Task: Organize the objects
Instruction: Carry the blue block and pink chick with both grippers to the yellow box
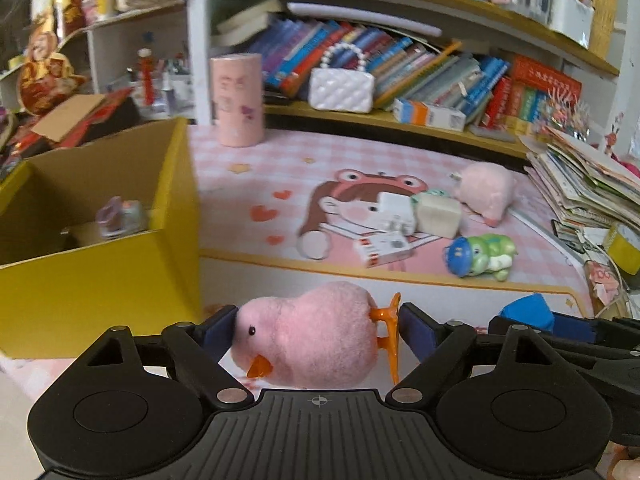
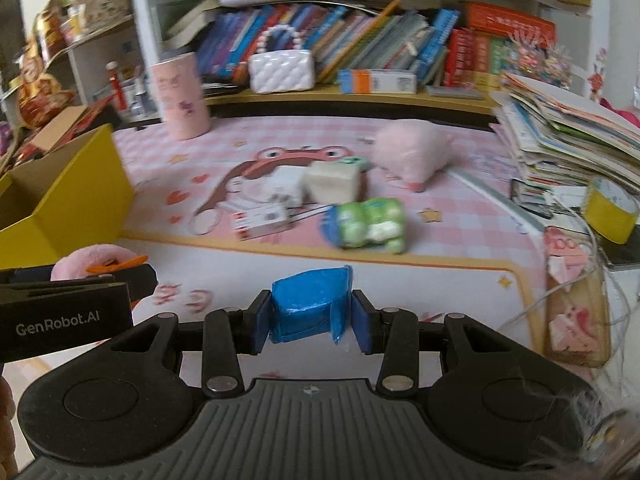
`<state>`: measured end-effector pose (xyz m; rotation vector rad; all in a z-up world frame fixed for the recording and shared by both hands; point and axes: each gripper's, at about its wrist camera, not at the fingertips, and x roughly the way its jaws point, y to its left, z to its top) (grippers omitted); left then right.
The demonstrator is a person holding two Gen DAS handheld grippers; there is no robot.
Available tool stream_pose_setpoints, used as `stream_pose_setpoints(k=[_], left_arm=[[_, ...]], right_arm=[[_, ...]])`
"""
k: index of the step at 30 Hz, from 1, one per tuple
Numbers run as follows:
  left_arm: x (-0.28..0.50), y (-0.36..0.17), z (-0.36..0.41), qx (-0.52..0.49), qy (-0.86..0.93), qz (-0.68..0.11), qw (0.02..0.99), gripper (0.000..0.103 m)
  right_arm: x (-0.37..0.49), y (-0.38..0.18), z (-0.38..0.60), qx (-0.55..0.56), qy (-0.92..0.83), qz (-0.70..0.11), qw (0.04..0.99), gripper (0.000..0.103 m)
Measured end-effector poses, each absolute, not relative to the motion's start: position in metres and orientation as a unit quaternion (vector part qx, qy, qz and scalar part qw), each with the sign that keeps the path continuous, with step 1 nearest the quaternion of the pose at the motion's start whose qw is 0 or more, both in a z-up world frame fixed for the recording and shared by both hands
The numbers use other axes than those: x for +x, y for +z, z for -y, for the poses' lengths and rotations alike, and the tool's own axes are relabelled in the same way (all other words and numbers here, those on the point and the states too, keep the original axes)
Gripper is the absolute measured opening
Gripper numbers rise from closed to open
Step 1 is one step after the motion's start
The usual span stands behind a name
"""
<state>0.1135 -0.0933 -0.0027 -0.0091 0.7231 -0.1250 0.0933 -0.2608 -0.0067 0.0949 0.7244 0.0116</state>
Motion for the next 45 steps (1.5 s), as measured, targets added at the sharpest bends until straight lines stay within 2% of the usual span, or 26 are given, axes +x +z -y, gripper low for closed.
stream_pose_setpoints(k=[22, 45], left_arm=[[0.008, 0.012, -0.073, -0.041, 0.029, -0.338, 0.940, 0.087], [-0.028, 0.024, -0.154, -0.043, 0.025, -0.304, 0.951, 0.087]], right_arm=[[0.012, -0.001, 0.088, 0.010, 0.105, -0.360, 0.927, 0.039], [-0.020, 0.006, 0.008, 0.004, 0.101, -0.347, 0.933, 0.038]])
